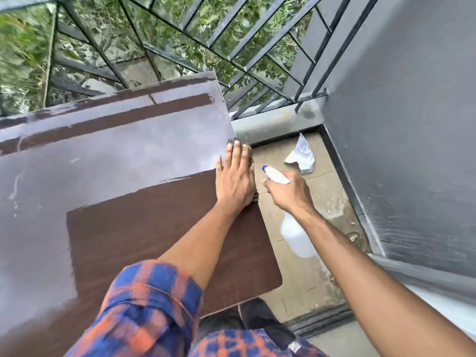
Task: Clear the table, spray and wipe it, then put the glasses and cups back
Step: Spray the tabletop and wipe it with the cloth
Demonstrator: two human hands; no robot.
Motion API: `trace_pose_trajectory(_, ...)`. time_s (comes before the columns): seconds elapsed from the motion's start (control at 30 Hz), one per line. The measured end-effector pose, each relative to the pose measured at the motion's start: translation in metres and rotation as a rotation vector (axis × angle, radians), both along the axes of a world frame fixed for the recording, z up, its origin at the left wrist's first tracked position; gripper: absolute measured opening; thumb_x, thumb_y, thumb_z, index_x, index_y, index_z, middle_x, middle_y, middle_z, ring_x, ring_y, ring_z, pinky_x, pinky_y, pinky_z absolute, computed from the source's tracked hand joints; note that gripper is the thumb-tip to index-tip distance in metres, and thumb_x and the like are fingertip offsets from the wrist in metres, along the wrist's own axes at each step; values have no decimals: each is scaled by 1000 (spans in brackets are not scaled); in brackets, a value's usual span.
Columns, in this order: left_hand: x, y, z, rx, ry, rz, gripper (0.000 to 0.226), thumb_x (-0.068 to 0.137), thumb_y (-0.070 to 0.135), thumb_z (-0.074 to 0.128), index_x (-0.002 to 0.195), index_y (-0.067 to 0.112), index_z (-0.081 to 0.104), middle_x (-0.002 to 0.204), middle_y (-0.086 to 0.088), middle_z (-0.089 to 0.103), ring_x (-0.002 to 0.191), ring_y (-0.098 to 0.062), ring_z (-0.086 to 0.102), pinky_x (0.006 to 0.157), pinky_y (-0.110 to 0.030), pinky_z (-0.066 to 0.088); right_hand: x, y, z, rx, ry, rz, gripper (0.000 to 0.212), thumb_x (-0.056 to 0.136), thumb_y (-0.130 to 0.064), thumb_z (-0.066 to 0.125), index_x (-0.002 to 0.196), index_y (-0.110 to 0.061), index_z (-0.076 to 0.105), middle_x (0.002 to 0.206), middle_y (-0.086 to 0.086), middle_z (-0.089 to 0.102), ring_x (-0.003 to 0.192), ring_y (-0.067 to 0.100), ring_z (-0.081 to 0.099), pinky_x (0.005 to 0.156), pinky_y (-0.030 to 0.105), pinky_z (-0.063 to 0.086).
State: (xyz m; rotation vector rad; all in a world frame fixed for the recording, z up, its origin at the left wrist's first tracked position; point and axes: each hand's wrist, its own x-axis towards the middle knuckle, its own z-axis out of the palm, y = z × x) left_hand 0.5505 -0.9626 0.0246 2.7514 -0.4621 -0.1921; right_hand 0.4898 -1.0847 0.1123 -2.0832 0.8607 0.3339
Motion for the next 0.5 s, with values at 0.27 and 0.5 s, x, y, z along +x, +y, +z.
trace_pose_trajectory(0.27,134,2,0,2,-26,33,63,99,37,30,157,14,23,166,-8,16,153,-25,10,122,-51,7,73,1,-16,-42,44,-52,27,83,-35,67,68,-14,62,69,3,63,82,39,68,65,34,42)
trace_pose_trajectory(0.5,223,1,0,19,-51,51,63,100,37,30,157,13,22,166,-8,17,154,-26,9,123,-51,4,113,9,-29,-80,19,-72,32,87,-34,68,68,-11,56,61,2,53,71,37,57,62,38,41)
